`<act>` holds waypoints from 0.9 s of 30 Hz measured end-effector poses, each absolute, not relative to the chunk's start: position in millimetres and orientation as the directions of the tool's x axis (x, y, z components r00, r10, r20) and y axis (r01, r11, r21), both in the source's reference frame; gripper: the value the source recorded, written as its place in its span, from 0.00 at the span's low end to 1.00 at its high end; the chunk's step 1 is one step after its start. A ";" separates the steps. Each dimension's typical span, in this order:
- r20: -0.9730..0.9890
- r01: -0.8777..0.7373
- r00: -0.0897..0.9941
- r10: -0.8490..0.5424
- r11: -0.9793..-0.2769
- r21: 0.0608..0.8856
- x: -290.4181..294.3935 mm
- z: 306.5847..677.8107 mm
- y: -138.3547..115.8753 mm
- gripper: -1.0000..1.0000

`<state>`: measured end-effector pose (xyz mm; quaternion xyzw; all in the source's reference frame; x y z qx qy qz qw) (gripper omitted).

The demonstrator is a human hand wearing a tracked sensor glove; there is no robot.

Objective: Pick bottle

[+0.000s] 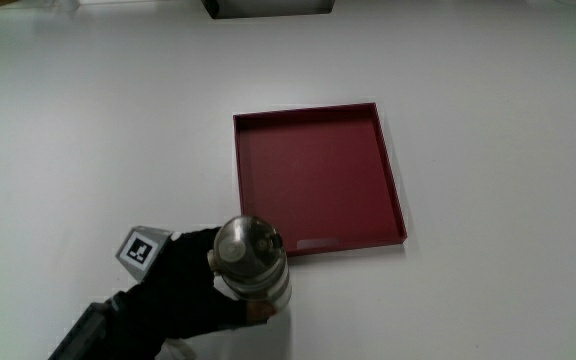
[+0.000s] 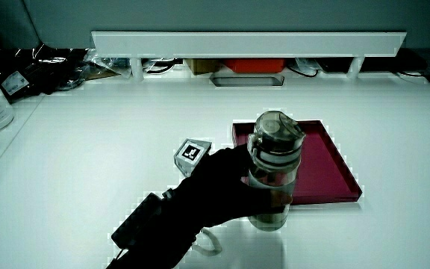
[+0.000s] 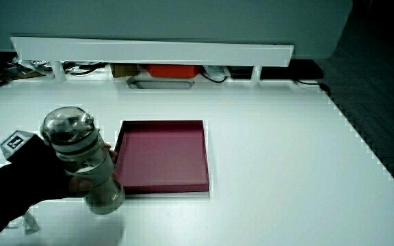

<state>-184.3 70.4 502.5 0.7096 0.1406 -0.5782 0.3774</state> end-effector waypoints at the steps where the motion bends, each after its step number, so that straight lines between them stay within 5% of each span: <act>1: -0.928 0.636 0.283 -0.241 -0.677 0.370 -182.8 503.0 70.7 0.50; 23: -0.944 0.633 0.216 -0.250 -0.701 0.330 -167.2 508.0 75.1 0.50; 27: -0.952 0.617 0.193 -0.239 -0.725 0.306 -166.0 507.9 76.2 0.62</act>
